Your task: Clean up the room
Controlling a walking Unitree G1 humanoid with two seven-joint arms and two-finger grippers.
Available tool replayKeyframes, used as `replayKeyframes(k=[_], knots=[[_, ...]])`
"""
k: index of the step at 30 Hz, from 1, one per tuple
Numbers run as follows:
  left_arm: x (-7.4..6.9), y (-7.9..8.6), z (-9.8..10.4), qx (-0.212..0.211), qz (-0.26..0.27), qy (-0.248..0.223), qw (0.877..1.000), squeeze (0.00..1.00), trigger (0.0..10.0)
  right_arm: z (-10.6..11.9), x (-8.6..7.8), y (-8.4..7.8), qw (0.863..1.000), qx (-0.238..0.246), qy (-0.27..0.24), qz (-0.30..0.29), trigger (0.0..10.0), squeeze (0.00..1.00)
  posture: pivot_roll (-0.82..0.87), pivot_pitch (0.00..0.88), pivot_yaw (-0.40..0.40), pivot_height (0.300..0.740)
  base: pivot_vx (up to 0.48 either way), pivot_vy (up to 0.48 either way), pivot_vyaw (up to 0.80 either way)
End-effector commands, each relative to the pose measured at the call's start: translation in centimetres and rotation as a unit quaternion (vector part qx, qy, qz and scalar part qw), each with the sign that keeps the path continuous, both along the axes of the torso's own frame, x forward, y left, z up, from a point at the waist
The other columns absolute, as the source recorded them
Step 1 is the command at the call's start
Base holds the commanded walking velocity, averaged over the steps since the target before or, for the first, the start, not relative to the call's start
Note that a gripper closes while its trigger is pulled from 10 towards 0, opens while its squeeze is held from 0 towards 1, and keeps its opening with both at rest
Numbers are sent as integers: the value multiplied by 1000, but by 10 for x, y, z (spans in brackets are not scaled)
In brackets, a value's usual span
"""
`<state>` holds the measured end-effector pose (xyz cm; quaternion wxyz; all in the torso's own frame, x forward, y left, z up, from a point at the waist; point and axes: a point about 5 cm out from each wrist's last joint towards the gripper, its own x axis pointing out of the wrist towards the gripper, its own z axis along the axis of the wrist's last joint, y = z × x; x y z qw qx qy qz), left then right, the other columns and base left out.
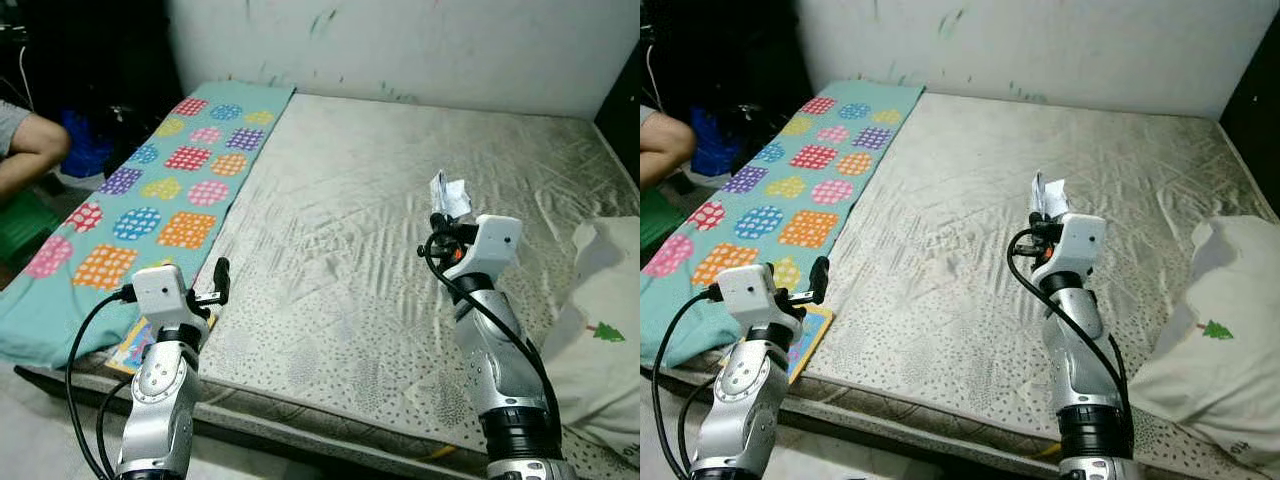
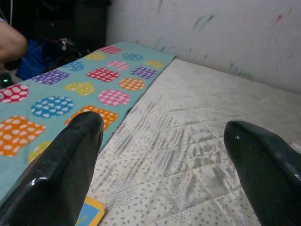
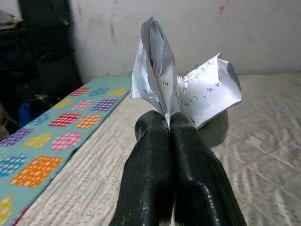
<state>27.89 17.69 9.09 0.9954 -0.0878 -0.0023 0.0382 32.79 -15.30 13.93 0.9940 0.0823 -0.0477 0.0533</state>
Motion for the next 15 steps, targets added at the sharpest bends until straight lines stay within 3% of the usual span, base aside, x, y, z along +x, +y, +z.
replayKeyframes(k=[1,9,15], knots=[[1,-6,3,-3,-9,-3,1000,0,10000,1,-2,-2,1000,-2,2,-5,10000,0,-141,0,3,740,0,0,-800],[-1,-11,2,-6,-16,0,1000,0,10000,1,-3,-2,1000,-4,4,-1,10000,0,-147,0,1,740,0,0,-697],[0,-9,2,-7,-14,0,1000,0,10000,-1,-5,-1,1000,-6,10,1,10000,0,-146,0,-1,740,0,0,0]])
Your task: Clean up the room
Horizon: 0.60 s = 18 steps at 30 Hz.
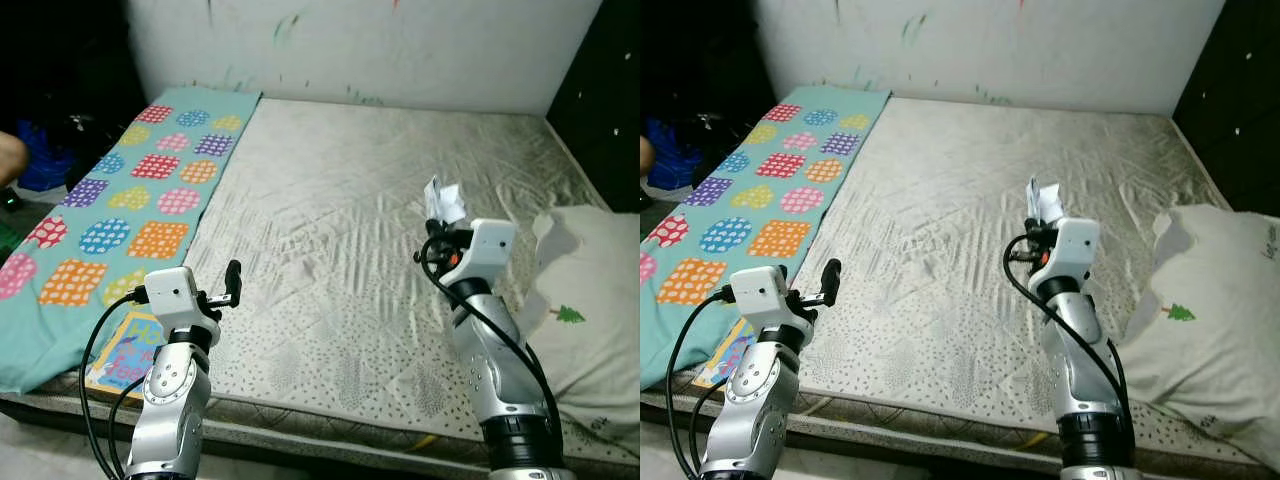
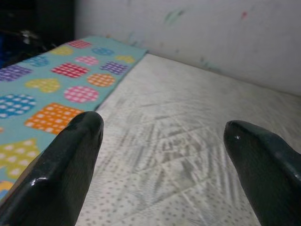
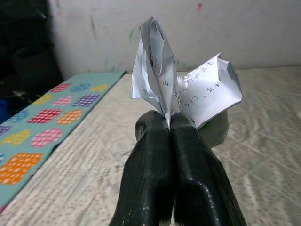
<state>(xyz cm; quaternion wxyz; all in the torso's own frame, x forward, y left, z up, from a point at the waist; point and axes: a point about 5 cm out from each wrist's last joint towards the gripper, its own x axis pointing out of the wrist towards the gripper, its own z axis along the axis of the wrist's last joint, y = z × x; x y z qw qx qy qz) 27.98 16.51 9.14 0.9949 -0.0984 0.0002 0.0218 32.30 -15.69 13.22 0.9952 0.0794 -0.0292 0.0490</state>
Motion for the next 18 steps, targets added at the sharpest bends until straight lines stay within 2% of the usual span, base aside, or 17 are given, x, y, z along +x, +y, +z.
replayKeyframes(k=[1,18], knots=[[0,3,2,4,3,-1,1000,0,10000,6,0,3,1000,-2,-8,4,10000,0,-147,0,-2,740,0,0,0],[0,2,2,6,6,1,1000,0,10000,6,1,3,1000,-7,-6,4,10000,0,-145,0,-2,740,0,0,0]])
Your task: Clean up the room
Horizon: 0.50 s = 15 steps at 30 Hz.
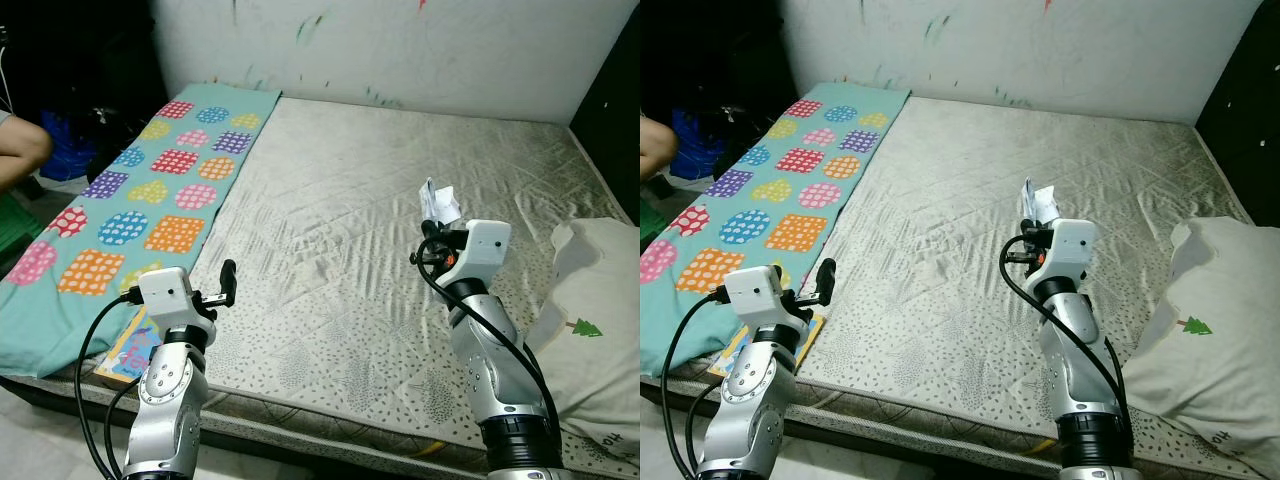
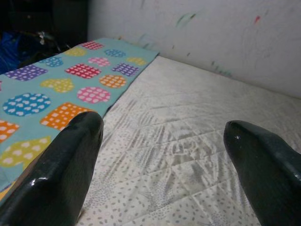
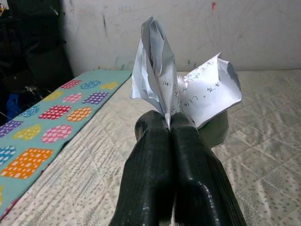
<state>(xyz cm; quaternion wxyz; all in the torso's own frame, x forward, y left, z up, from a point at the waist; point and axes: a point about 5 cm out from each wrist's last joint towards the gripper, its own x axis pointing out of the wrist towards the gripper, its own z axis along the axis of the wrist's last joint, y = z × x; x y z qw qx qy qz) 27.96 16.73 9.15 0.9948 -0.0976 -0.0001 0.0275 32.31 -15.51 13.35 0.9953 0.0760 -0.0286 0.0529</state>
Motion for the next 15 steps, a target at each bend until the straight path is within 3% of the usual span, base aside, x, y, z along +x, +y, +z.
replayKeyframes(k=[1,12,15], knots=[[0,0,2,6,0,0,1000,0,10000,5,1,1,1000,-3,-6,0,10000,0,-146,0,-1,740,0,240,0],[2,0,3,7,2,-2,1000,0,10000,4,1,0,1000,-6,-3,-2,10000,0,-148,0,-2,740,0,275,0],[3,0,3,7,3,-2,1000,0,10000,4,2,0,1000,-6,-2,-1,10000,0,-148,0,-2,740,0,305,-577]])
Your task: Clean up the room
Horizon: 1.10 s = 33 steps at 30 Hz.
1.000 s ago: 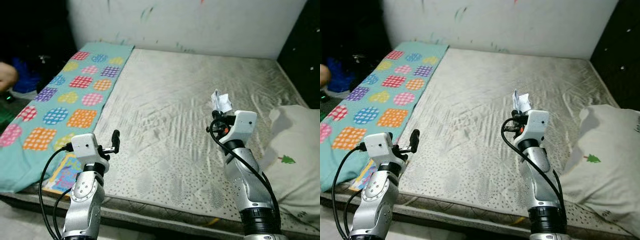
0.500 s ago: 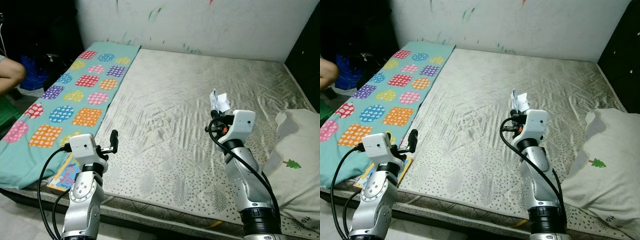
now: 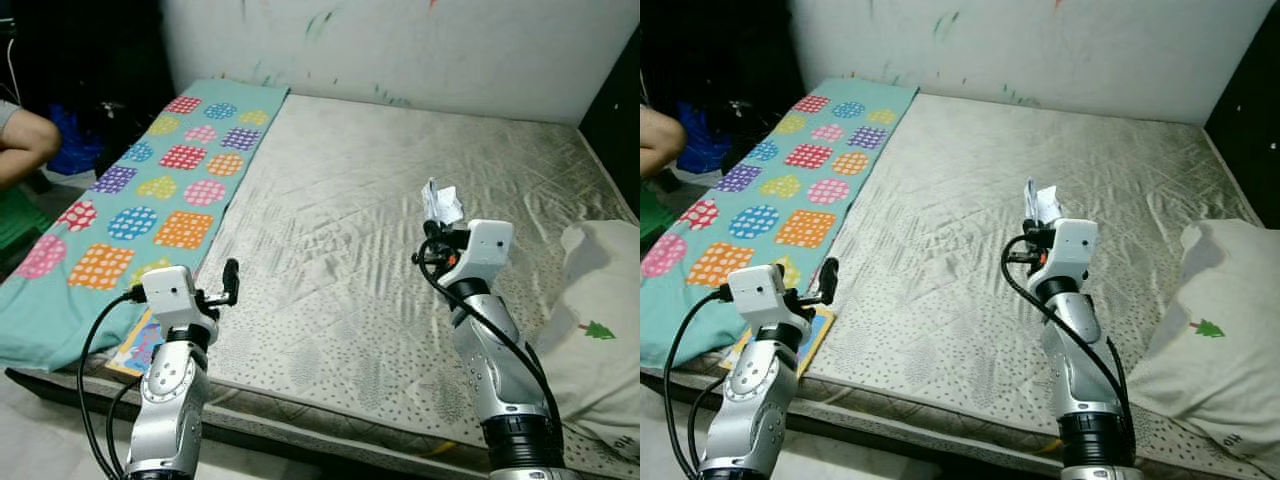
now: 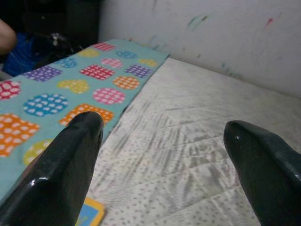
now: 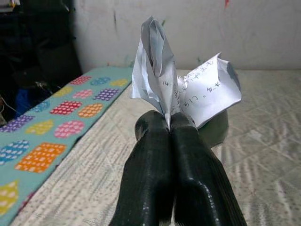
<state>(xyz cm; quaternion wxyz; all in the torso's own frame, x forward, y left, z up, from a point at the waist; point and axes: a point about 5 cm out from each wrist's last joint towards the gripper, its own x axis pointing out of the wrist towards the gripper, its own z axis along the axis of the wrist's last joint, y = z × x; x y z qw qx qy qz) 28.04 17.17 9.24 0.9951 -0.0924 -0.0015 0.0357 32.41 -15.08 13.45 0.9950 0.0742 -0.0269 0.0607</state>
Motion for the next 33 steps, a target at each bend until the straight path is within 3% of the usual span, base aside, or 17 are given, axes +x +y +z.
replayKeyframes(k=[1,15,23,33], knots=[[2,-5,2,2,-5,-2,1000,0,10000,3,1,-4,1000,-4,-3,-8,10000,0,-148,0,-3,740,0,300,-800],[3,-4,2,3,-4,-3,1000,0,10000,1,1,-4,1000,-7,0,-7,10000,0,-149,0,-1,740,0,306,-651],[3,-5,3,3,-5,-3,1000,0,10000,1,1,-4,1000,-8,1,-6,10000,0,-148,0,-1,740,0,314,0],[3,-6,3,4,-5,-4,1000,0,10000,0,1,-5,1000,-11,2,-3,10000,0,-149,0,-2,740,0,349,-521]])
